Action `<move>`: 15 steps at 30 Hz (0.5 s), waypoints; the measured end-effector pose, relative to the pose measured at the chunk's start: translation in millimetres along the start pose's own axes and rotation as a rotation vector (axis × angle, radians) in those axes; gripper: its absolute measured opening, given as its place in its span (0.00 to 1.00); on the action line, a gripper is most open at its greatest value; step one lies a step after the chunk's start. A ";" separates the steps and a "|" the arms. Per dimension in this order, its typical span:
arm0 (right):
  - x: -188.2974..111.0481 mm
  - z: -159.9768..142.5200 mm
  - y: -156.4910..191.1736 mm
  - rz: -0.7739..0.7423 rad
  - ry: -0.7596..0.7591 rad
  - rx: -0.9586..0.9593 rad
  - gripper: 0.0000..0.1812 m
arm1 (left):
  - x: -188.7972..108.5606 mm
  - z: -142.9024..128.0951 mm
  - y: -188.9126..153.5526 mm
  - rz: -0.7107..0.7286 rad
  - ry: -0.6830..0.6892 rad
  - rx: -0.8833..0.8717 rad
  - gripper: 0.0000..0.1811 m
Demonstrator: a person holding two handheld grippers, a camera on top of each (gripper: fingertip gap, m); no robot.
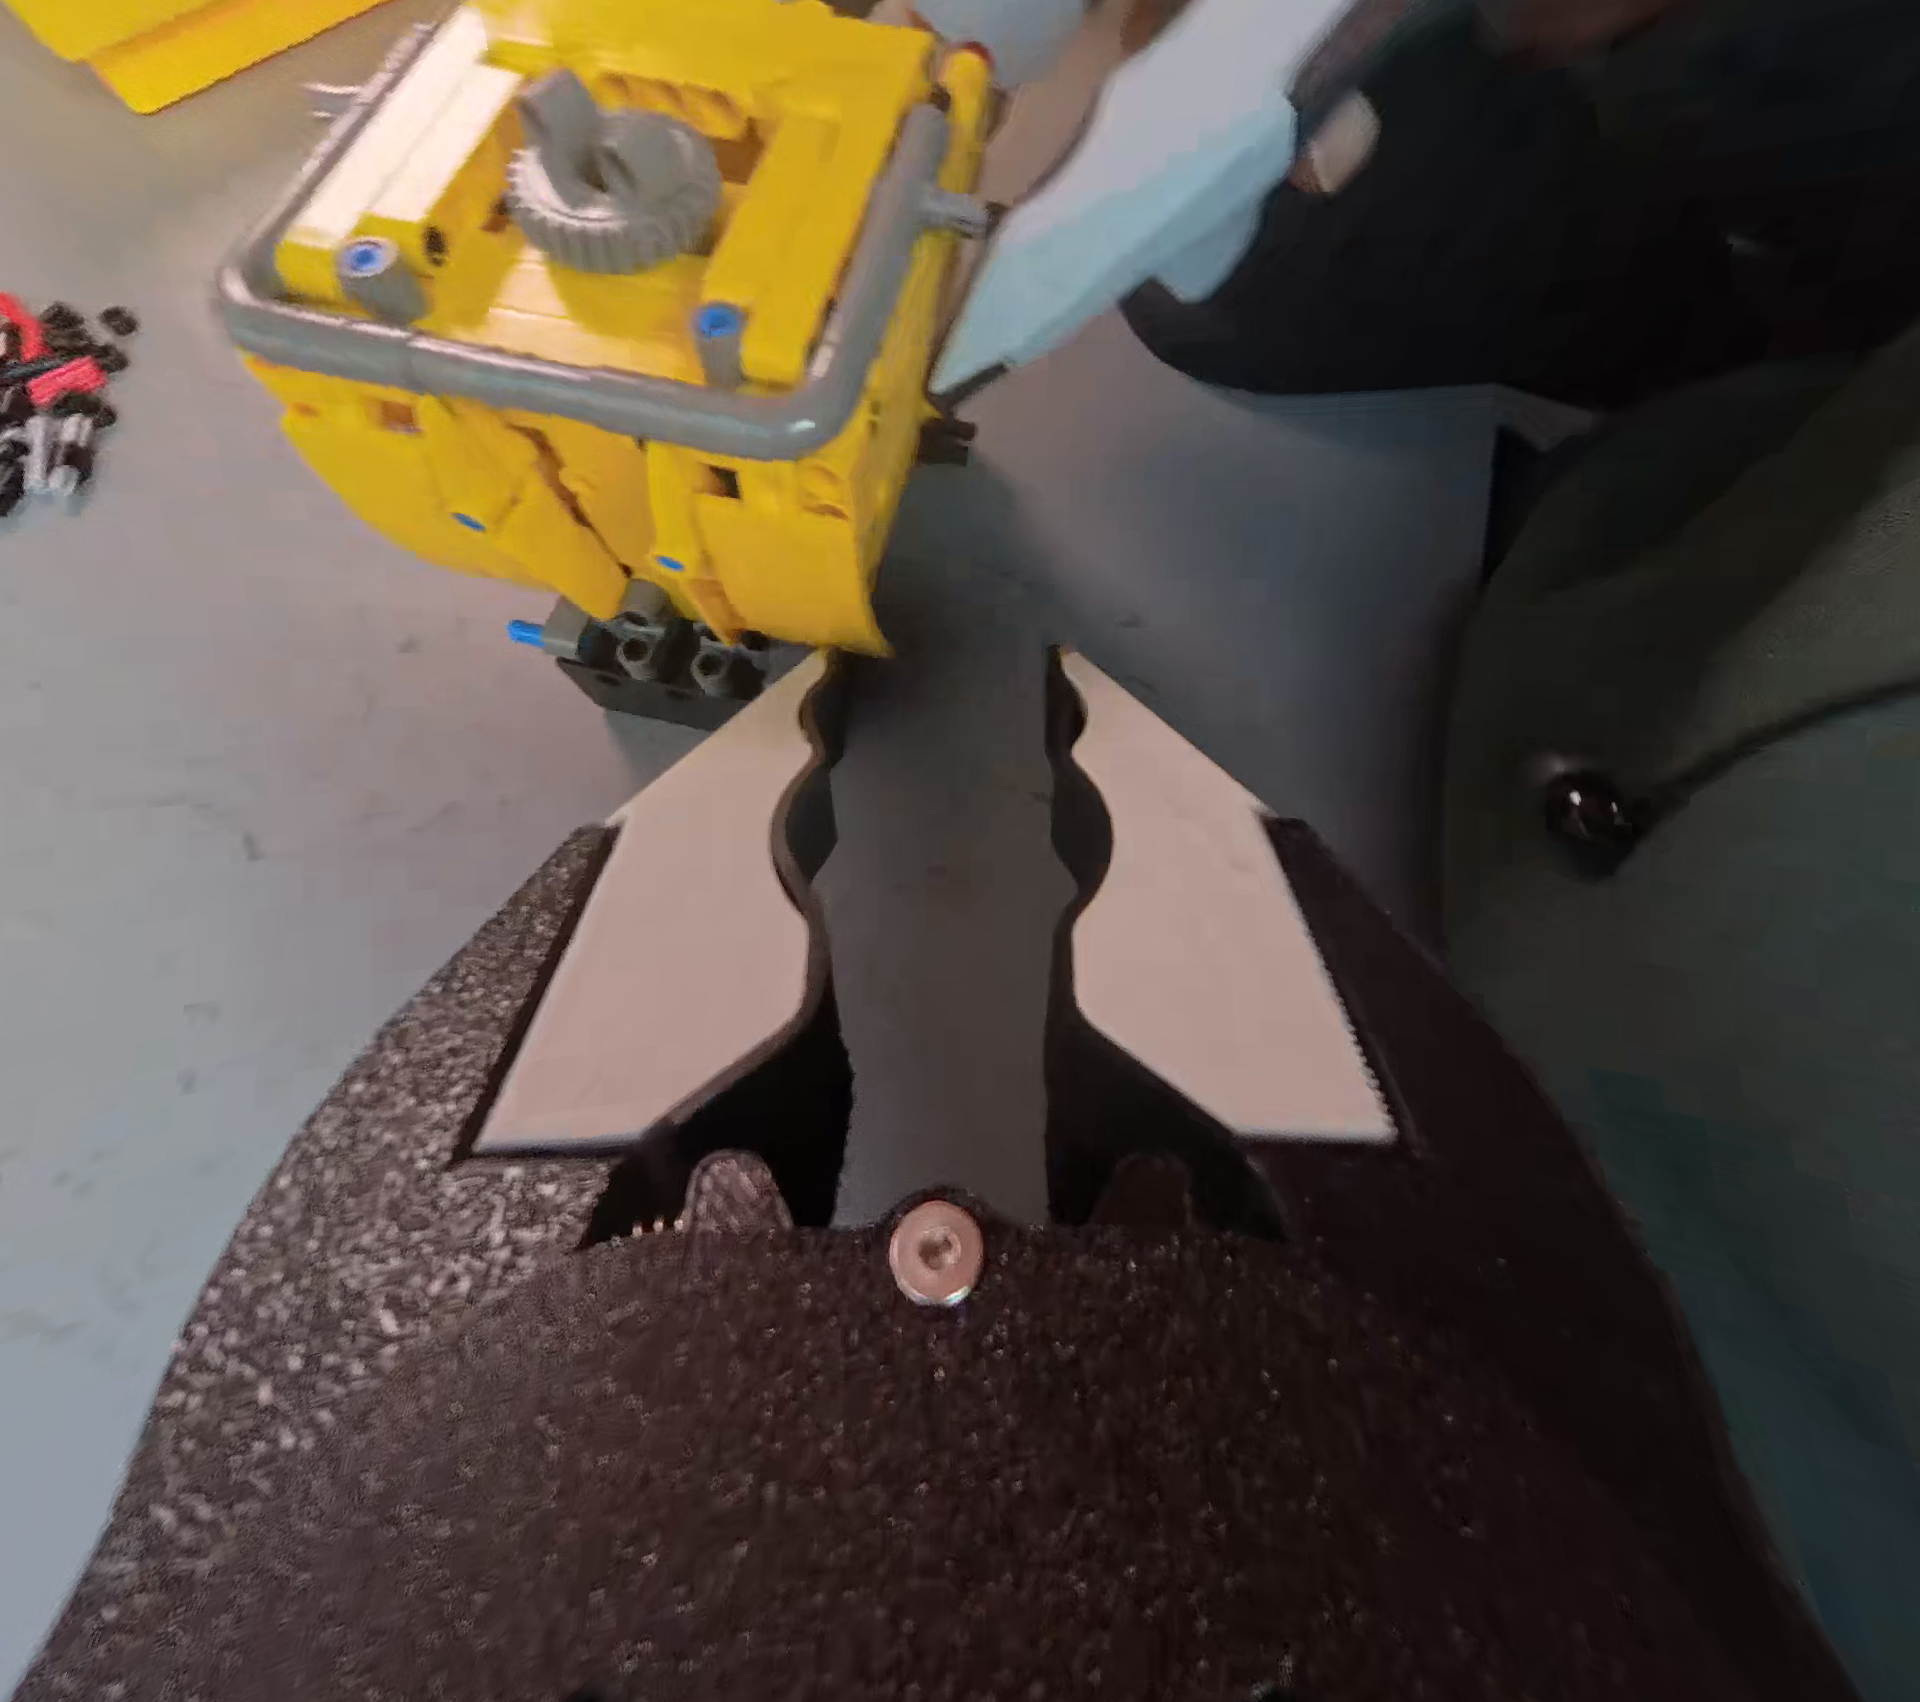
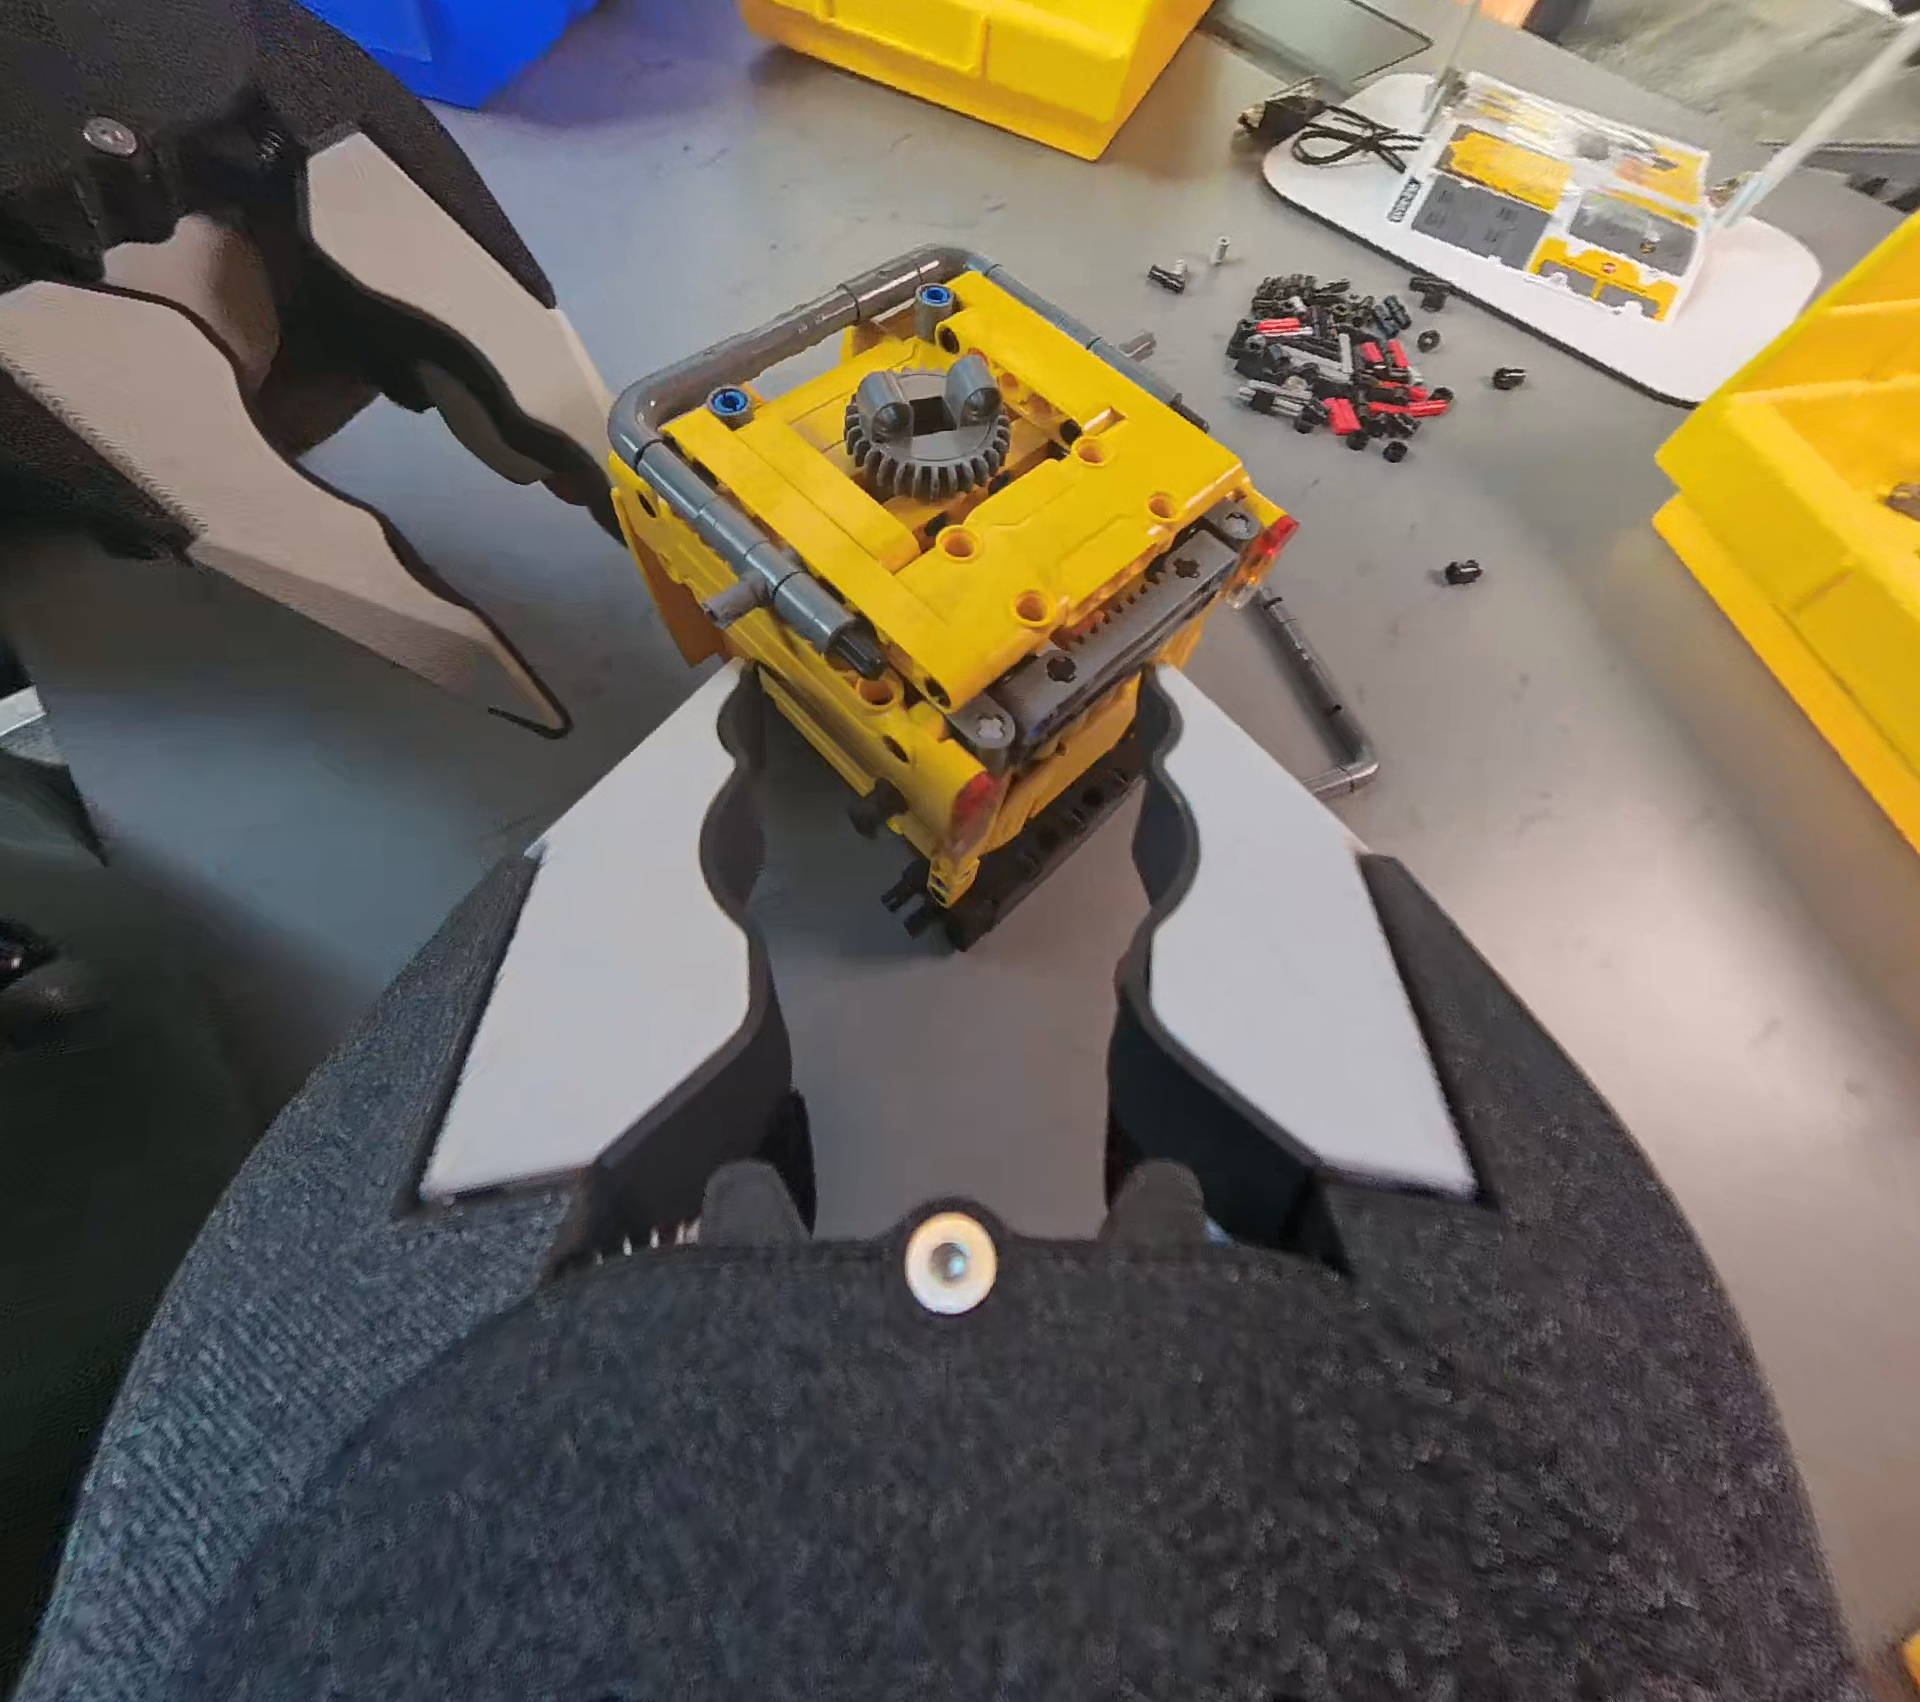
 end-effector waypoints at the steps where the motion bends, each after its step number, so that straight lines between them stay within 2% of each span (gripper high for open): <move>1: -1.0 -0.6 -5.5 0.044 0.002 -0.019 0.37 | -0.6 -2.4 -4.4 -0.021 0.020 0.050 0.16; 3: -2.3 -2.8 -20.0 0.160 -0.007 -0.119 0.31 | -5.4 -5.3 -4.6 -0.044 0.039 0.101 0.21; 5: -1.5 -4.7 -37.8 0.296 -0.020 -0.223 0.29 | -16.5 -3.0 2.4 -0.058 0.008 0.116 0.21; 7: 2.3 -3.7 -59.8 0.413 -0.008 -0.283 0.22 | -29.3 2.2 18.6 -0.032 -0.064 0.121 0.21; 10: 14.8 2.8 -84.8 0.617 0.017 -0.316 0.21 | -33.1 5.8 54.4 -0.024 -0.106 0.012 0.29; 12: 29.0 12.2 -97.5 0.671 0.050 -0.294 0.18 | -26.4 6.8 75.3 -0.037 -0.115 -0.047 0.34; 15: 50.7 21.3 -105.6 0.675 0.069 -0.324 0.17 | -14.7 6.0 95.4 -0.094 -0.149 -0.041 0.45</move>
Point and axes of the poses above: each gripper's, where its closed fingertips meet, x out along the fingers, z out of its top, y = z × x across the jaws, the point moved 8 cm from there along -x, back along the fingers
